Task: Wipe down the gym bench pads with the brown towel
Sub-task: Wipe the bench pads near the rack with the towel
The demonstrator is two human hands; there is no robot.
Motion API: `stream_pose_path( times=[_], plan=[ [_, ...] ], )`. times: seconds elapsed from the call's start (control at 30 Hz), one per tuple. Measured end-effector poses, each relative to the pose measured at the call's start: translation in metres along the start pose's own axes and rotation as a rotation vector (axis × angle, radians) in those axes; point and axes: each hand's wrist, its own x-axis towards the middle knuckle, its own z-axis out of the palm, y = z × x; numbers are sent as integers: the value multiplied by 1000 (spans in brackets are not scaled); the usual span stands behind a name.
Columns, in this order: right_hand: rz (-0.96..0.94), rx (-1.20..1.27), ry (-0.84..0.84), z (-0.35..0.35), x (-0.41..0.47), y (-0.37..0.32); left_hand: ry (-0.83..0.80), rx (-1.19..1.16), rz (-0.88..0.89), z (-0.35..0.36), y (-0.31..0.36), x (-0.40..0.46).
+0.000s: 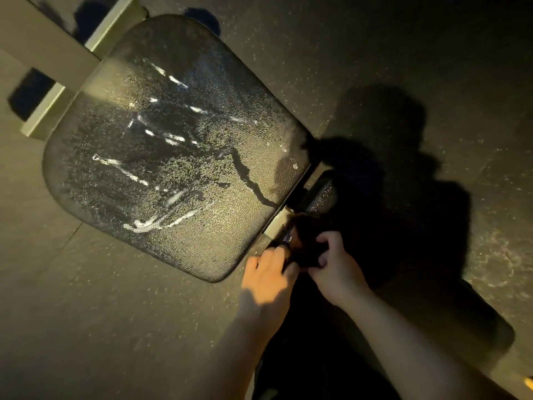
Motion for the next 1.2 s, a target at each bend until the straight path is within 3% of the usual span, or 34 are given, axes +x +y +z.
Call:
stream_pose_path(
  times=[0.07,0.2,0.3,0.5,0.63,0.8,0.9,1.0,1.07,1.2],
  plan=[
    [57,161,-25,1,-8,-2,-53,-108,-121,-7,6,-11],
    [94,279,-177,-3,-20,-8,-168,-663,-464,-33,15,-23],
    [21,228,-200,-4,-35,-16,-18,-847,-594,-50,25,-26],
    [-104,476,-238,-19,-72,-31,190,-1224,-732,-84,43,-18],
    [-168,417,-343,-28,-97,-42,212,-1178,-634,-107,47,-24],
    [-429,143,-16,-33,-109,-46,257,-1104,-702,-125,63,-39],
    [-616,18,86,-46,-126,-55,55,-1083,-760,-123,65,-50],
    [-711,90,110,-57,-145,-62,-99,-1029,-894,-103,65,-61],
    [-706,166,141,-65,-149,-63,-66,-1000,-984,-91,65,-71],
    [-618,242,172,-83,-140,-65,239,-1028,-1157,-87,55,-85]
  ],
)
